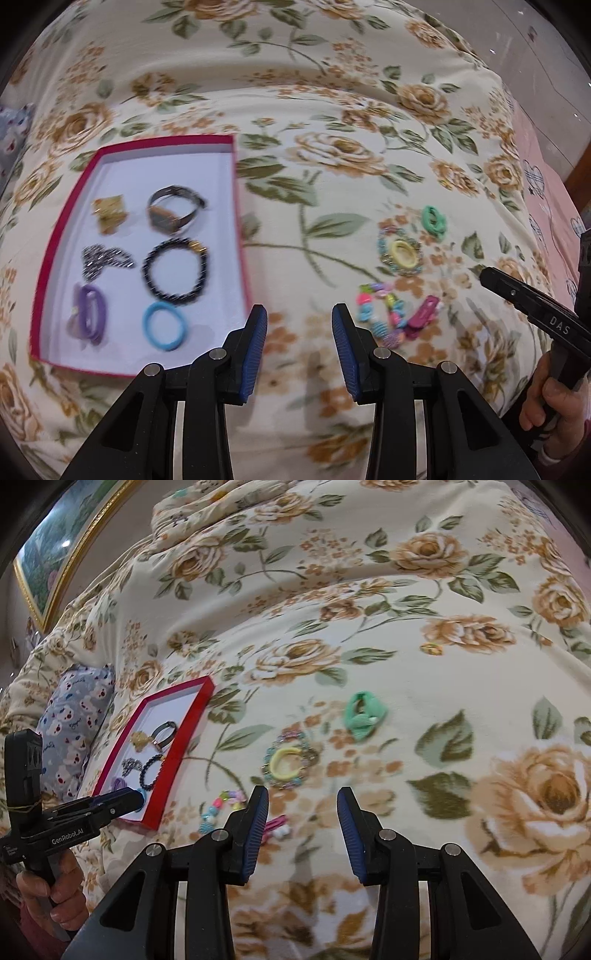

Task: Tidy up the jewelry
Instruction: 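Move both open tools away from the box toward the loose hair accessories, then grasp the pastel beaded bracelet with the left tool while the right tool grasps the green hair tie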

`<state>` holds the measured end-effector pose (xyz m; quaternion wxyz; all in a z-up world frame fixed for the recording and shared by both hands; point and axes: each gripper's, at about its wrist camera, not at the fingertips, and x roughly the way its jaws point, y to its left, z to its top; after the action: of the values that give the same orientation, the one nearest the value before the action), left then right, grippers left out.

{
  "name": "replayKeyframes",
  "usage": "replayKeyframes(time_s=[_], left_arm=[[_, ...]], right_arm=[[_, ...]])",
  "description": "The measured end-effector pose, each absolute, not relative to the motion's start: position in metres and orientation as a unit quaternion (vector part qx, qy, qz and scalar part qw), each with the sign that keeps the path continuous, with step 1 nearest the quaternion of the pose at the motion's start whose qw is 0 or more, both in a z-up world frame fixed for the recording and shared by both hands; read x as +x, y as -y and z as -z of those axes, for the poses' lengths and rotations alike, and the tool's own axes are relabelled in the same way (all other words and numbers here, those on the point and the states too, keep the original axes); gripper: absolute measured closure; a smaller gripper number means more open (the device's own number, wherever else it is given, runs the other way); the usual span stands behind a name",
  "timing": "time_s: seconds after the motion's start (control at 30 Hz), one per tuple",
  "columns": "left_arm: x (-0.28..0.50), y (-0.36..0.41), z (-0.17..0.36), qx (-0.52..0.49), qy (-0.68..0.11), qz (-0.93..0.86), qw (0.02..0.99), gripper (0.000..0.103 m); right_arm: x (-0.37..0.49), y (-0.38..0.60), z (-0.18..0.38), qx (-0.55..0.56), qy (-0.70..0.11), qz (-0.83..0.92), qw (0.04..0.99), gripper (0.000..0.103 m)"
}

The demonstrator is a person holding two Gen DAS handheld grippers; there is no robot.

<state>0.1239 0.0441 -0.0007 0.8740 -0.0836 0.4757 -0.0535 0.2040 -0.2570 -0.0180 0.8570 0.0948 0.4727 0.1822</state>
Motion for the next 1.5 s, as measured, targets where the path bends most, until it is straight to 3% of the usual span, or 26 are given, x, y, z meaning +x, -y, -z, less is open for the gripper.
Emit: replayKeyframes(time_s=[0.97, 1.07, 1.17, 1.2, 1.23, 1.33, 1.5], left_arm=[[0.271, 0.051, 0.066, -0.016, -0.520, 0.108, 0.847, 0.069], [0.281, 0.058, 0.080, -0.020, -0.537, 0.131, 0.833, 0.070], [0.285, 0.061, 0.084, -0.014, -0.532, 0.136, 0.836, 0.070], [0.287, 0.061, 0.085, -0.012, -0.531, 0.136, 0.836, 0.072], [0.289, 0.062, 0.087, -0.007, -0.529, 0.132, 0.838, 0.081], [0.290, 0.064, 0.089, 0.000, -0.526, 0.142, 0.839, 0.096], [0.282, 0.061, 0.083, -0.009, -0.517, 0.144, 0.843, 0.097]], right_arm=[[0.293, 0.276, 0.056, 0.107, -0.498, -0.144, 0.848, 0.064], [0.298, 0.275, 0.062, 0.109, -0.504, -0.143, 0.845, 0.070], [0.300, 0.275, 0.068, 0.109, -0.508, -0.138, 0.843, 0.083], [0.300, 0.275, 0.068, 0.109, -0.509, -0.137, 0.843, 0.087], [0.300, 0.276, 0.070, 0.111, -0.510, -0.136, 0.842, 0.088], [0.300, 0.276, 0.069, 0.111, -0.508, -0.136, 0.843, 0.091], [0.295, 0.275, 0.058, 0.109, -0.496, -0.140, 0.850, 0.095]])
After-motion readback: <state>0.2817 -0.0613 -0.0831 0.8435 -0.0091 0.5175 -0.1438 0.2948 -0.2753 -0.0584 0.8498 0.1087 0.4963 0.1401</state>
